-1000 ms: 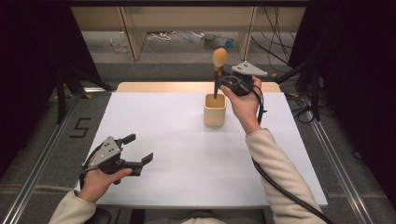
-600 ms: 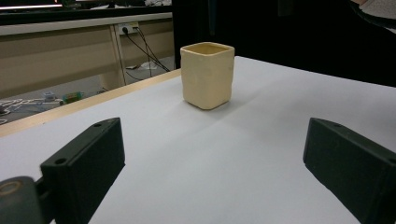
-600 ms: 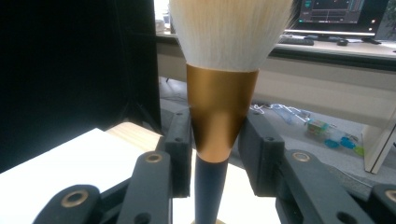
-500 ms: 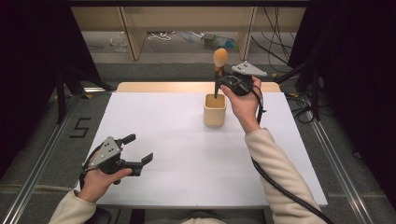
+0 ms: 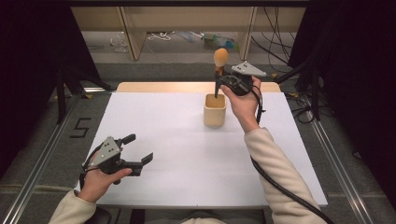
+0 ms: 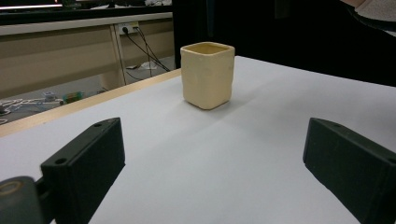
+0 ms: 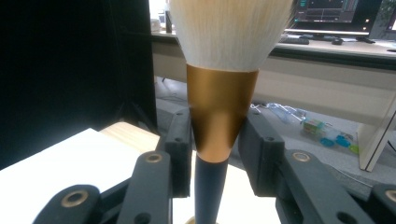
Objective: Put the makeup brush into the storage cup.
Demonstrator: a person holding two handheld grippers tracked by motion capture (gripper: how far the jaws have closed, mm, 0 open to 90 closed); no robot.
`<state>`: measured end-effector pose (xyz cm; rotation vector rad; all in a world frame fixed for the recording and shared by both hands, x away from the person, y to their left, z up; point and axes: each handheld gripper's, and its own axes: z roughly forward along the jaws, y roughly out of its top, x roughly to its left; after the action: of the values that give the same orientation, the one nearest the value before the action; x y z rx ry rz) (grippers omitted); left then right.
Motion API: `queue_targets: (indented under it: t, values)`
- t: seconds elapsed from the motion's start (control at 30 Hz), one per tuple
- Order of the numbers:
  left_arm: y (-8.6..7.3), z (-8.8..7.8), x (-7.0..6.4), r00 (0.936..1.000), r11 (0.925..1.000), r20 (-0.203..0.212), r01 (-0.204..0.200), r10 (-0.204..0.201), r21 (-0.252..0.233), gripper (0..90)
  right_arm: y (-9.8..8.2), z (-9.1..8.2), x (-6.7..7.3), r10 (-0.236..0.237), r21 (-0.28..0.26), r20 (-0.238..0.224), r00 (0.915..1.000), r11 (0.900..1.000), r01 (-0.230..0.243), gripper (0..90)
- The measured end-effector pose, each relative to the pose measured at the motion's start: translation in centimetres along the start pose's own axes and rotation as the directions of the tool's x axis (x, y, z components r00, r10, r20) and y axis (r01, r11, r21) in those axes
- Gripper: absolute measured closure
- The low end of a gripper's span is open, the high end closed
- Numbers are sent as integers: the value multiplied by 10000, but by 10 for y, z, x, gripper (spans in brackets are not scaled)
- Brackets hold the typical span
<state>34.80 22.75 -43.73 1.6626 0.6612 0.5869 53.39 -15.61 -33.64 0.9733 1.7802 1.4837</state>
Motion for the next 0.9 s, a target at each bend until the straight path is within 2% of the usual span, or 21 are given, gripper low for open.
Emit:
queue_targets:
  t: [0.13,0.53,0.9]
  values:
    - [0,0,-1,9999,9999,2,104,-104,-21,52,-1,1,-1,-8,-5,38,10000,10000,8,669]
    - [0,0,1,10000,9999,-12,-90,90,67,52,-3,2,-2,-13,93,61,10000,10000,12,669]
    - [0,0,0,10000,10000,-14,11,-11,6,53,-5,5,-2,2,97,92,10000,10000,-3,669]
